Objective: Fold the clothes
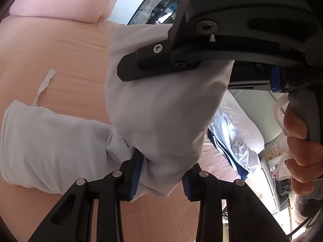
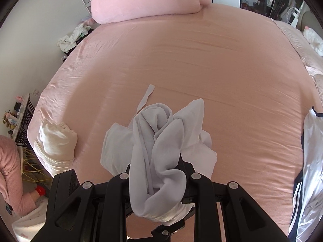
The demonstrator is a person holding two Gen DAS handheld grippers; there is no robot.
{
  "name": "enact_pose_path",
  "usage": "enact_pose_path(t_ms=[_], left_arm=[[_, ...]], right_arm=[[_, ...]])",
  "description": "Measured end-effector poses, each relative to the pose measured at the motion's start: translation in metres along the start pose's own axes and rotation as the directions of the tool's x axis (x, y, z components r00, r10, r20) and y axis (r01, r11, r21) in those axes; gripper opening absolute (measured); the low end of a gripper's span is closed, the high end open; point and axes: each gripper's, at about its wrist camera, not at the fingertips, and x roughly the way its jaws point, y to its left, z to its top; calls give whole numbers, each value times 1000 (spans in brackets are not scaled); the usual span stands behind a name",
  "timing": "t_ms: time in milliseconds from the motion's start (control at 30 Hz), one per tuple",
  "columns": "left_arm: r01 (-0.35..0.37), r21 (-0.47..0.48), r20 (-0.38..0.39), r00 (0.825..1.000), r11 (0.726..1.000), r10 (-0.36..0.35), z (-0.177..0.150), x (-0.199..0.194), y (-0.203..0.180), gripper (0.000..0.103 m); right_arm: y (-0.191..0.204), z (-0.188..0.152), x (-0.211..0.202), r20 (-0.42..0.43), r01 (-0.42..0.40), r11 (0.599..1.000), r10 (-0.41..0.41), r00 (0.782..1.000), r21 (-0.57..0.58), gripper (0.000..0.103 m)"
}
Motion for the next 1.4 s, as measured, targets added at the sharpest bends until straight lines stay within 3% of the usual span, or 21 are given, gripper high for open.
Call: enact_pose_path(t_ms=[533,633,867,1000,1100,1200,1300,1400], left_arm=[[-11,-140,41,999,990,17,-2,-28,51,32],[-25,-144,35,999,989,31,-3,-28,56,32],[-68,-160,23,997,985,73,4,-34,68,32],[-65,-180,18,997,982,70,-28,-56,76,33],[-73,-180,14,997,981,77,-26,-66,47,33],[-77,-186,-9,997,980,76,-29,-71,48,33],[-83,-193,-26,996,978,80,-22,-64,56,38],[-103,-211,-38,995,972,97,-25,-74,71,55]], right_arm=[[44,14,35,-73,-87,992,81,994,-88,26],[42,11,41,-85,-115,991,109,990,-68,30],[24,9,29,-84,-193,981,195,977,34,68],[11,6,16,-51,-215,973,220,974,84,69],[-2,1,10,-33,-212,969,218,975,124,70],[-13,-5,8,-25,-201,969,207,978,145,70],[-26,-12,11,-29,-207,960,217,976,191,70],[-36,-19,15,-38,-206,952,220,975,227,70]])
